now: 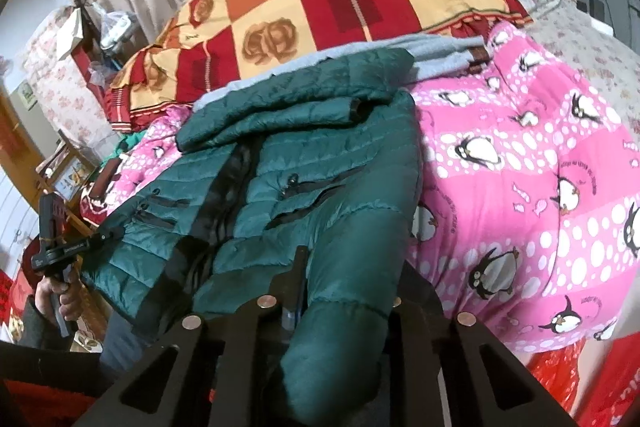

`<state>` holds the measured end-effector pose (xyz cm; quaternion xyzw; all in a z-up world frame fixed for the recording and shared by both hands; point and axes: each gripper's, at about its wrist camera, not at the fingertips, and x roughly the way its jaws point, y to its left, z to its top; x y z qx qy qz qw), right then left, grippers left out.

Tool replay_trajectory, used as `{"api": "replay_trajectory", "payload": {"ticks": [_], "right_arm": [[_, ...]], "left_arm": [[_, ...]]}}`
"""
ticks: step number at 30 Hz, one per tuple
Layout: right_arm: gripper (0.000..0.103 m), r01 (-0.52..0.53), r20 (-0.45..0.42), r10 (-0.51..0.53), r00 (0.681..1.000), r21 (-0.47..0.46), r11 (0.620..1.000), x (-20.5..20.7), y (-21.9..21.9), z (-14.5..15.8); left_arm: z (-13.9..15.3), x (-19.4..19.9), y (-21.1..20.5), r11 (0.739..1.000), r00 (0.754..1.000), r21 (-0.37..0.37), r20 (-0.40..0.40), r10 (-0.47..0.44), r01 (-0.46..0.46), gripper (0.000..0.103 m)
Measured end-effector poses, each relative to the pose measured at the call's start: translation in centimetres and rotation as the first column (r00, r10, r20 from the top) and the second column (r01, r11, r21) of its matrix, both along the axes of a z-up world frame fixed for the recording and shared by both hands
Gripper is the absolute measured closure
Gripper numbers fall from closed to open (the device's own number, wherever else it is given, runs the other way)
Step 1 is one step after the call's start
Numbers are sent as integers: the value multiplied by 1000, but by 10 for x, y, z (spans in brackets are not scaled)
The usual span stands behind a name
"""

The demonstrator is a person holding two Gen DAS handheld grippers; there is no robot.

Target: Fold large clothes

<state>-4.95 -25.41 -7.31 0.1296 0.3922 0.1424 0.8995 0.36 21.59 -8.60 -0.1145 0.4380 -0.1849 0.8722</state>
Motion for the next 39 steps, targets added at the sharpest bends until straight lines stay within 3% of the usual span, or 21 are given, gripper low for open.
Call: {"api": "replay_trajectory", "payload": {"ticks": [4, 9, 15, 21, 30, 35, 39], "right_arm": [[88, -11, 58, 8, 998, 53, 999, -14, -8, 20], [88, -13, 140, -6, 990, 134, 991, -30, -20, 50], [88, -13, 208, -14, 978, 128, 992, -30, -19, 77], [88, 16, 263, -49, 964, 126, 992, -6, -21, 92], [88, 105, 290, -134, 948, 113, 988, 84, -22, 117], [88, 159, 254, -180, 950, 102, 982, 148, -28, 116], [88, 188, 205, -201, 958, 81, 979, 202, -30, 99]], "left_arm": [[19, -14, 16, 997, 998, -68, 49, 25, -22, 89], [44, -29, 37, 978, 992, -205, 104, 66, -44, 89], [72, -27, 36, 967, 975, -245, 191, 112, -63, 89], [93, 2, 32, 951, 954, -289, 238, 183, -111, 89], [116, 96, 18, 925, 924, -298, 224, 309, -237, 89], [115, 159, 3, 935, 917, -218, 229, 326, -278, 89], [95, 202, -3, 932, 927, -185, 156, 342, -312, 89]]}}
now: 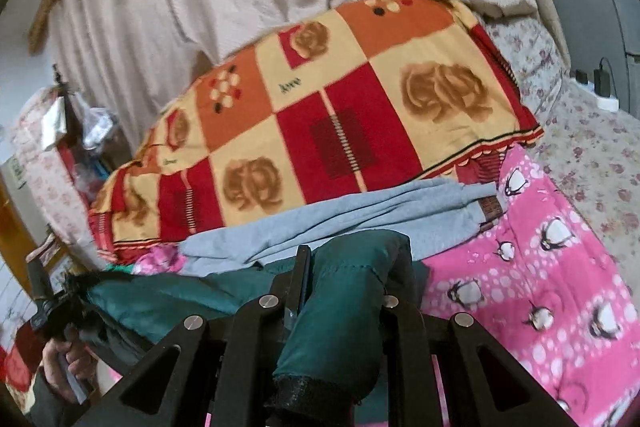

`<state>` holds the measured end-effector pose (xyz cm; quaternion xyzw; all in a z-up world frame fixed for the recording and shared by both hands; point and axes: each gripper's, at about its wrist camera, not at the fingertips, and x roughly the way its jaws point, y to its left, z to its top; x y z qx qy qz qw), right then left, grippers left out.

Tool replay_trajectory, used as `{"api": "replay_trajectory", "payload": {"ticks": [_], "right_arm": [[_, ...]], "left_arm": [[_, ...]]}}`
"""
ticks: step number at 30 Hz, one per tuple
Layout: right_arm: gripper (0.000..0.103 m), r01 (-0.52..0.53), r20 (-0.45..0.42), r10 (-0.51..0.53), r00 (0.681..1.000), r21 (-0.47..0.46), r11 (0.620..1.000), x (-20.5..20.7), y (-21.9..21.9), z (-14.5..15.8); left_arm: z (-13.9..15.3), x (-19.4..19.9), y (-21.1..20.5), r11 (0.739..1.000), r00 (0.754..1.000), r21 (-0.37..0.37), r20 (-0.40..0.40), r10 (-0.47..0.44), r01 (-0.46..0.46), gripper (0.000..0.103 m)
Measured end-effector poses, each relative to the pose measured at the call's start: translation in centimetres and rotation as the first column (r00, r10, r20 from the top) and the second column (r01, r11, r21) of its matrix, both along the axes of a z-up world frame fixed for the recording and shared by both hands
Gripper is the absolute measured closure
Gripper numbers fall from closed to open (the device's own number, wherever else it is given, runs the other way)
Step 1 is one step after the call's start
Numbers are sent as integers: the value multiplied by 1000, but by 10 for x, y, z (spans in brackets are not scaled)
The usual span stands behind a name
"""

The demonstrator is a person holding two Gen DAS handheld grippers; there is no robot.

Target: Fold large clothes

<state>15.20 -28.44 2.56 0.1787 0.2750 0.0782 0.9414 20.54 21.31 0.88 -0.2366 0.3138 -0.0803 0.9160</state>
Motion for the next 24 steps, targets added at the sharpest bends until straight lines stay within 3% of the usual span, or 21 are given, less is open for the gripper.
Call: {"api": "replay_trajectory", "payload": {"ticks": [12, 24], "right_arm": [[88, 60, -109, -70, 992, -90, 994, 112, 18, -63], [88, 99, -236, -126, 963, -124, 987, 160, 6, -141]], "left_arm": [[-71, 77, -13, 989, 982, 105, -149, 116, -101, 89], [-123, 134, -49, 966, 979, 258, -194, 63, -11, 87]]}}
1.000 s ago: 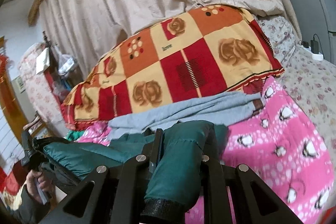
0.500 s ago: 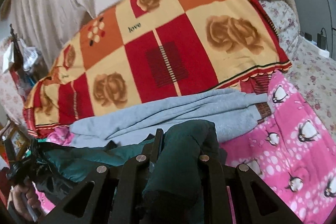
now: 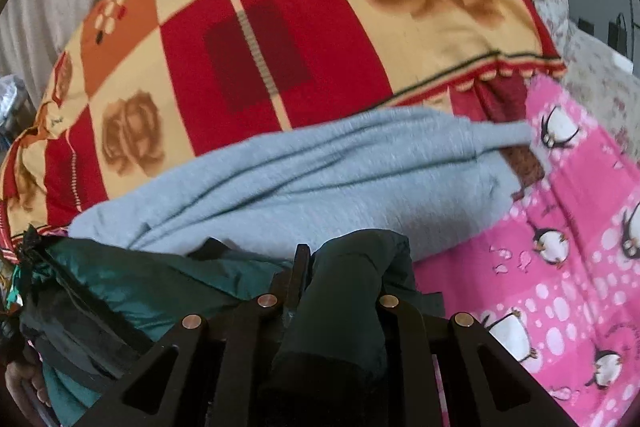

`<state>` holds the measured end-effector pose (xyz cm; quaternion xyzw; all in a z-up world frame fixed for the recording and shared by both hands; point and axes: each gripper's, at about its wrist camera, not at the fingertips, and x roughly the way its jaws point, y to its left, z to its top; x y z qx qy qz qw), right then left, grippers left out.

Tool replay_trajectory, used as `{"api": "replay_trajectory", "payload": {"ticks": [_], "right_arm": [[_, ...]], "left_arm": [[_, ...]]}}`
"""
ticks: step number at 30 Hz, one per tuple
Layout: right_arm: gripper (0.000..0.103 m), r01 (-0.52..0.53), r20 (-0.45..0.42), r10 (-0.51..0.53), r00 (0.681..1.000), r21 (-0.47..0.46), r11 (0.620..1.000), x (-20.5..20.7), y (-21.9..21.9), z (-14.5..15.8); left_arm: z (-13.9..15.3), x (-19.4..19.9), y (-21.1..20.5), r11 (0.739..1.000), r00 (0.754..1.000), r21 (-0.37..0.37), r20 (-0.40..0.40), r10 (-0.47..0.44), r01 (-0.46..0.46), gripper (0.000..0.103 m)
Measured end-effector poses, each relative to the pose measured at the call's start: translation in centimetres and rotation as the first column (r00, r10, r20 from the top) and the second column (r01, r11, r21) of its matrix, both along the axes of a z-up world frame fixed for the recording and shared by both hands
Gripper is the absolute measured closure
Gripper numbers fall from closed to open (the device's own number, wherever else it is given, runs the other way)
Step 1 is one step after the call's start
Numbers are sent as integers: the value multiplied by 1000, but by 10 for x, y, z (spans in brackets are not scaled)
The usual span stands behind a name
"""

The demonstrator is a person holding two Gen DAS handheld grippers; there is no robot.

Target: Fold large clothes

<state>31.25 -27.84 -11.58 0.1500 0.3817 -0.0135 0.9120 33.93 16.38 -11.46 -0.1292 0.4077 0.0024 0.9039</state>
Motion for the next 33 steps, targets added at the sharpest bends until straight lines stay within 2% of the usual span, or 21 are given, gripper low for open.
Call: {"api": "replay_trajectory", "payload": {"ticks": [8, 14, 17, 19, 21, 22, 23, 24, 25, 26, 28, 30, 33], "right_arm": [[88, -35, -21, 36, 999, 36, 999, 15, -2, -29], [86, -34, -27, 35, 999, 22, 999, 16, 2, -32], [84, -34, -66, 37, 997, 34, 999, 18, 1, -27], [81, -30, -88, 36, 995, 64, 997, 18, -3, -21], [74, -25, -113, 37, 993, 107, 994, 15, -8, -11], [72, -13, -128, 34, 991, 160, 987, 13, -13, -4], [66, -2, -139, 32, 990, 205, 979, 10, -16, 1], [50, 9, -150, 32, 988, 265, 964, 6, -20, 8], [39, 15, -144, 34, 989, 326, 945, 0, -25, 16], [24, 20, -130, 28, 991, 354, 935, -5, -27, 24], [22, 17, -89, 17, 996, 365, 931, -19, -28, 46], [22, -20, -64, 45, 997, 341, 940, -26, -22, 63], [22, -87, -3, 90, 996, 245, 966, -35, -5, 88]], "left_arm": [[-21, 8, -10, 999, 998, 45, 55, 11, -14, 85], [-21, 8, -4, 1000, 998, -4, 68, 14, -14, 85], [-17, 11, 0, 999, 999, -42, 33, 10, -8, 84], [-13, 16, 4, 998, 1000, -70, -23, 0, -1, 83], [-5, 18, 6, 997, 998, -71, -68, -17, 12, 81], [2, 17, 9, 996, 996, -85, -88, -27, 19, 80], [8, 16, 14, 993, 994, -116, -107, -33, 21, 76], [14, 14, 21, 985, 992, -172, -117, -38, 18, 65], [19, 12, 27, 974, 992, -228, -118, -47, 19, 56], [26, 9, 35, 955, 992, -295, -116, -54, 18, 39], [40, 2, 46, 941, 995, -338, -97, -29, -6, 29], [54, -4, 50, 943, 998, -333, -67, -9, -13, 29], [76, -12, 48, 949, 1000, -316, 21, 12, -5, 29]]}}
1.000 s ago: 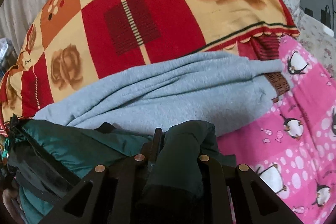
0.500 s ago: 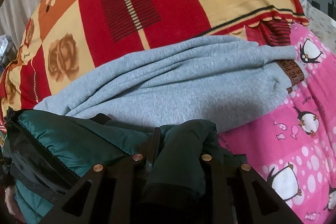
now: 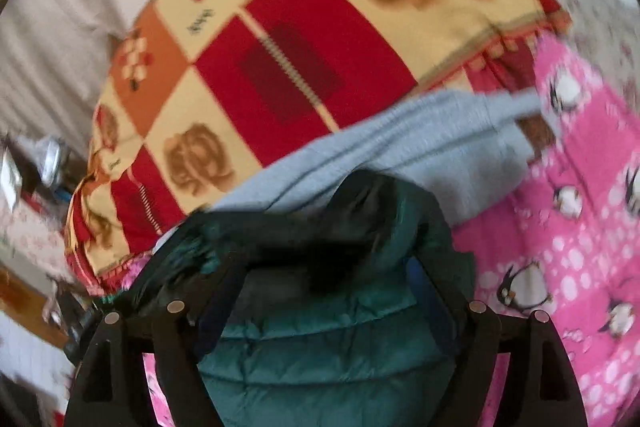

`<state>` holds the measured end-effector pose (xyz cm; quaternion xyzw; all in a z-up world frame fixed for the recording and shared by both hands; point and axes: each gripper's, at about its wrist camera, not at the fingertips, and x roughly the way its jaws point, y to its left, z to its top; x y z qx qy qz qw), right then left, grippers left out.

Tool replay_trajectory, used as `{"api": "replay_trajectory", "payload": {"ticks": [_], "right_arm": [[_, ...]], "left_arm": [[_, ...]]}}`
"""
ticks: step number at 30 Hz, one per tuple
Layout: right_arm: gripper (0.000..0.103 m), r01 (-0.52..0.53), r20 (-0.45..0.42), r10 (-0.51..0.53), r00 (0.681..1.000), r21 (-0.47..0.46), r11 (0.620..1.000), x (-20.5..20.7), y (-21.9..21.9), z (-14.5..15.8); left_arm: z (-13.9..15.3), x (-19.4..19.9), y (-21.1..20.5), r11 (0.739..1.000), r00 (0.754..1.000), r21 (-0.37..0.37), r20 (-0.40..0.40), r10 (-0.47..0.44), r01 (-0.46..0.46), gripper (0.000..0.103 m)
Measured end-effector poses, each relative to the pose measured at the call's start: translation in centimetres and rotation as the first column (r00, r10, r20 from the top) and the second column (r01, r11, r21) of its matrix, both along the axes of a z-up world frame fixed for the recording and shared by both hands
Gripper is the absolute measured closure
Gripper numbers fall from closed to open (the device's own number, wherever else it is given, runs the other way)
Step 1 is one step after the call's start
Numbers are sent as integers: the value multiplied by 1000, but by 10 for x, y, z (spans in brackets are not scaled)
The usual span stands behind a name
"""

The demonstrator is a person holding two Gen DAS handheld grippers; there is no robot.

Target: Fold large clothes

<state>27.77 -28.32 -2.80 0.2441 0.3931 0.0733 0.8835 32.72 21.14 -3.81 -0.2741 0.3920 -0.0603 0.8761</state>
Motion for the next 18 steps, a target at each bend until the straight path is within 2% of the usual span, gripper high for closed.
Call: {"api": "replay_trajectory", "payload": {"ticks": [2, 5, 7, 10, 12, 14, 15, 17, 18], "right_arm": [[22, -40, 55, 44, 997, -79, 996, -3, 14, 10], [22, -102, 99, 123, 987, -198, 975, 0, 38, 12], [22, -143, 76, 168, 983, -266, 953, 9, 53, 3], [22, -148, 21, 162, 987, -308, 940, 22, 60, -19], [22, -146, -20, 148, 989, -326, 934, 30, 62, -34], [22, -148, -70, 132, 989, -357, 922, 39, 63, -56], [22, -157, -100, 129, 987, -365, 918, 43, 62, -69], [21, -185, -130, 147, 980, -352, 918, 50, 60, -93], [19, -181, -110, 151, 982, -344, 922, 51, 58, -97]], "left_arm": [[10, -2, -9, 999, 999, 49, 46, -11, 9, 29], [16, 7, -38, 982, 994, 178, 76, -80, 65, 29], [10, 14, -52, 966, 992, 239, 57, -112, 95, 29], [-7, 28, -68, 944, 993, 314, 21, -118, 105, 29], [-24, 37, -77, 933, 993, 339, -26, -118, 120, 29], [-50, 42, -85, 910, 990, 393, -94, -105, 133, 29], [-70, 42, -91, 887, 986, 434, -119, -114, 155, 28], [-83, 32, -98, 864, 991, 487, -57, -118, 131, 27], [-87, 27, -98, 864, 995, 493, -26, -98, 99, 27]]}}
